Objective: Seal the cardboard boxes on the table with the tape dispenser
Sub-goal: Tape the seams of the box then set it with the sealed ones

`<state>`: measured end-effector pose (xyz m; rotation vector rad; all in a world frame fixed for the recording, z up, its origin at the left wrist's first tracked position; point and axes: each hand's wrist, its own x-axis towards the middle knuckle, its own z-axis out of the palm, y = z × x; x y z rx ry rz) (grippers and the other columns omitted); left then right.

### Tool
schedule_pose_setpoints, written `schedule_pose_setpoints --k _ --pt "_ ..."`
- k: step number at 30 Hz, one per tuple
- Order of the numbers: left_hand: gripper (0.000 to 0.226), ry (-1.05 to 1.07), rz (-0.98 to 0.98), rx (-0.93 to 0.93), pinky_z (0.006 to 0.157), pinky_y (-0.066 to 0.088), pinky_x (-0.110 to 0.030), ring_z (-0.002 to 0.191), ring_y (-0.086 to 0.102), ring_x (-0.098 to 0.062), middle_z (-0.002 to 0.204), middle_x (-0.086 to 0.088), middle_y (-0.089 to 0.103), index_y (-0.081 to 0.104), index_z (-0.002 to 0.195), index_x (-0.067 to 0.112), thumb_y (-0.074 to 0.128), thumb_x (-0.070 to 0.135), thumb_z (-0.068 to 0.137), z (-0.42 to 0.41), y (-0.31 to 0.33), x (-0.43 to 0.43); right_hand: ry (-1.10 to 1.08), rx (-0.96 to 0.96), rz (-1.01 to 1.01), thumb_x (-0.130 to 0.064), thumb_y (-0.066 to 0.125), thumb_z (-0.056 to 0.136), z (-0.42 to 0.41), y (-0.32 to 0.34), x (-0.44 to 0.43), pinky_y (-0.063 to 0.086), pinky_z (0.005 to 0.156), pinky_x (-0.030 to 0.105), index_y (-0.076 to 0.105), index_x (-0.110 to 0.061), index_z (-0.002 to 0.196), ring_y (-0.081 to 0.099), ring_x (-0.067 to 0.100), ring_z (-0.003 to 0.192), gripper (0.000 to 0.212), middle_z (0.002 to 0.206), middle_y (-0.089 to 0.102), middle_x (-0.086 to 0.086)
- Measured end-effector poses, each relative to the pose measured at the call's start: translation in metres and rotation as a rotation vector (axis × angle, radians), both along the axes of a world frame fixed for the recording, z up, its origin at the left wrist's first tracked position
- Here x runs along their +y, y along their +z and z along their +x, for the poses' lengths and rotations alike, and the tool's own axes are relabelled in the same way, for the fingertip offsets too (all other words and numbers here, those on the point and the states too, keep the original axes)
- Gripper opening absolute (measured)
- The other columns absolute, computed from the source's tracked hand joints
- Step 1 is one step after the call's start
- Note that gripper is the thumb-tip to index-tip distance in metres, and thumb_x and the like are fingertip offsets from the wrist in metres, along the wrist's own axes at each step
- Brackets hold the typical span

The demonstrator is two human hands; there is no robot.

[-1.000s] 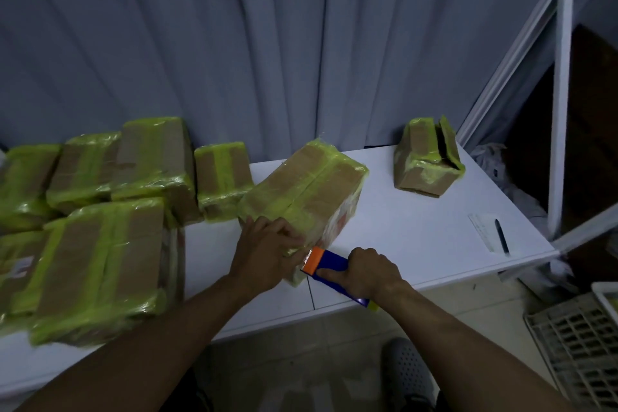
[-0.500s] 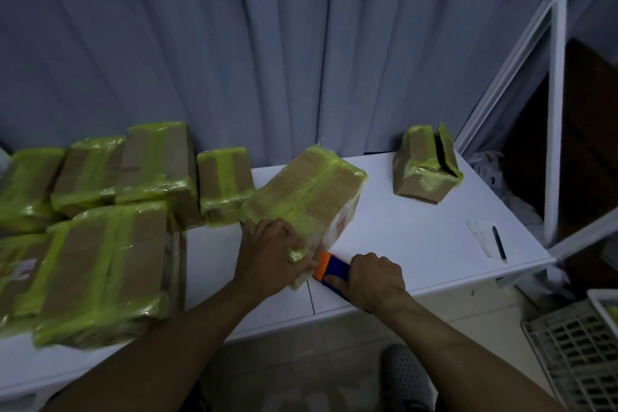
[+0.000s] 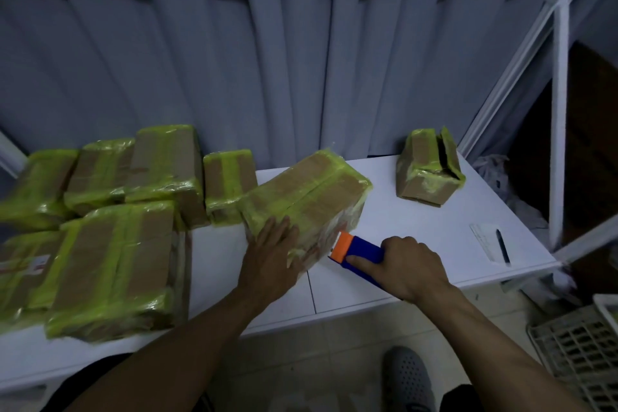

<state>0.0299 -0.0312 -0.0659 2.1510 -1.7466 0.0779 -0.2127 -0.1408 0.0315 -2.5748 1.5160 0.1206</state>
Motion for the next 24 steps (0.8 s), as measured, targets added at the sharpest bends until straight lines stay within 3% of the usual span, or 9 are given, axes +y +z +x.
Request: schedule_pose_setpoints --k 3,7,11,14,16,18,21,24 --pt "0.073 0.021 -0.007 0.08 0.092 0.056 -0.05 0.139 0.043 -0.033 0.146 -0.009 0.051 0.055 0.137 0.009 0.084 0.035 0.075 -0.001 0.0 0.003 -0.01 -0.05 0.009 -0.095 0.042 0.074 0.0 0.006 0.002 0.06 0.07 0.033 0.059 -0.023 0.085 0.065 0.013 0.069 0.075 0.08 0.064 -0.007" --pt "0.067 0.013 -0.033 0.228 0.094 0.054 -0.046 0.145 0.027 -0.028 0.151 -0.008 0.044 0.053 0.14 0.007 0.08 0.012 0.079 0.0 0.002 0.002 -0.03 -0.151 0.062 -0.096 0.044 0.071 0.004 0.011 0.004 0.057 0.064 0.029 0.057 -0.023 0.08 0.063 0.009 0.065 0.075 0.075 0.063 -0.009" --pt "0.075 -0.232 -0.042 0.248 0.109 0.038 -0.049 0.142 0.026 -0.029 0.148 -0.011 0.045 0.054 0.139 0.01 0.081 0.002 0.07 0.013 0.0 0.006 -0.039 -0.349 0.104 -0.094 0.05 0.071 0.005 0.024 0.009 0.05 0.055 0.027 0.057 -0.022 0.071 0.062 0.009 0.057 0.072 0.063 0.06 -0.007" --pt "0.079 -0.31 -0.015 0.222 0.114 0.033 -0.05 0.147 0.023 -0.028 0.153 -0.002 0.039 0.048 0.145 0.02 0.074 -0.003 0.074 0.026 0.0 0.009 -0.028 -0.382 0.127 -0.088 0.056 0.075 0.003 0.032 0.01 0.044 0.055 0.024 0.058 -0.021 0.071 0.061 0.01 0.056 0.066 0.062 0.06 -0.006" --pt "0.08 -0.206 -0.046 0.123 0.108 0.035 -0.064 0.148 0.024 -0.031 0.154 0.003 0.04 0.046 0.142 0.029 0.076 0.0 0.075 0.03 0.005 0.007 -0.036 -0.385 0.13 -0.09 0.055 0.072 0.003 0.033 0.011 0.047 0.055 0.025 0.06 -0.02 0.072 0.063 0.01 0.057 0.07 0.062 0.062 -0.005" --pt "0.071 -0.056 -0.065 0.033 0.105 0.031 -0.071 0.147 0.024 -0.036 0.154 -0.002 0.042 0.047 0.14 0.027 0.076 0.007 0.079 0.03 0.009 0.004 -0.052 -0.428 0.159 -0.093 0.053 0.068 0.003 0.033 0.013 0.055 0.058 0.031 0.062 -0.019 0.071 0.064 0.011 0.057 0.074 0.062 0.064 -0.003" --pt "0.062 0.098 -0.063 -0.015 0.111 0.028 -0.067 0.148 0.023 -0.037 0.159 -0.006 0.035 0.048 0.145 0.022 0.071 0.022 0.087 0.023 0.014 -0.002 -0.041 -0.394 0.134 -0.093 0.054 0.068 0.004 0.036 0.017 0.053 0.057 0.029 0.06 -0.021 0.071 0.063 0.009 0.058 0.072 0.065 0.063 -0.005" --pt "0.048 0.206 -0.098 0.136 0.102 0.045 -0.059 0.139 0.035 -0.038 0.151 -0.011 0.044 0.057 0.137 0.02 0.068 0.017 0.09 0.015 0.019 -0.009 -0.094 -0.415 0.103 -0.092 0.056 0.069 0.001 0.039 0.014 0.051 0.056 0.028 0.06 -0.02 0.071 0.063 0.011 0.059 0.072 0.065 0.063 -0.005"
